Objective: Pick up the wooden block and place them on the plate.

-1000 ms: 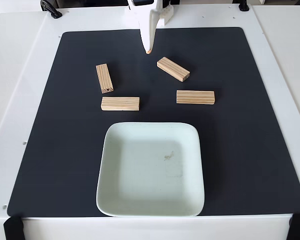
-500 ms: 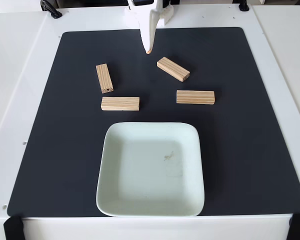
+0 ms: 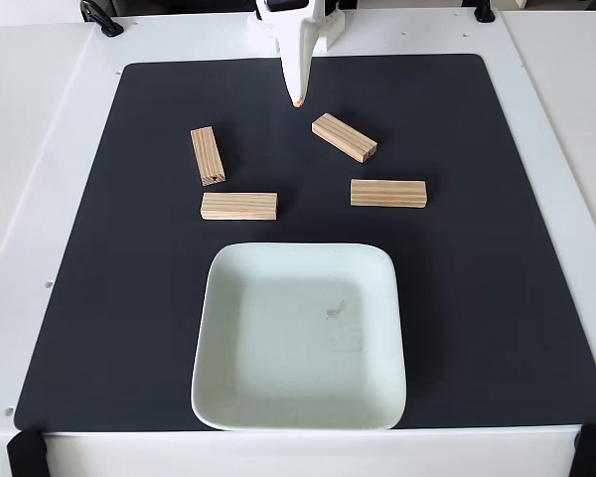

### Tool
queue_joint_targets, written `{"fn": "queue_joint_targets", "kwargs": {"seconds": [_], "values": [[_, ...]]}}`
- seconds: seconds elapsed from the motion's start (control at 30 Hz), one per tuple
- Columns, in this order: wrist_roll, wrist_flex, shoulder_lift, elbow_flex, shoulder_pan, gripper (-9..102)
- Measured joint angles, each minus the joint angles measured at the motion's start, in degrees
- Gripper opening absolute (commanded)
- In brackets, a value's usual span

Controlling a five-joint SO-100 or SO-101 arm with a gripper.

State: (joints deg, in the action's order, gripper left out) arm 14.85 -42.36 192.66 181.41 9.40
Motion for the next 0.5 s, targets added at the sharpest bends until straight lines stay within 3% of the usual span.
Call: {"fn": "queue_joint_targets", "kwargs": {"seconds": [0.5], "values": [[0.35,0.00,0.00,0.00,1.41,0]]}}
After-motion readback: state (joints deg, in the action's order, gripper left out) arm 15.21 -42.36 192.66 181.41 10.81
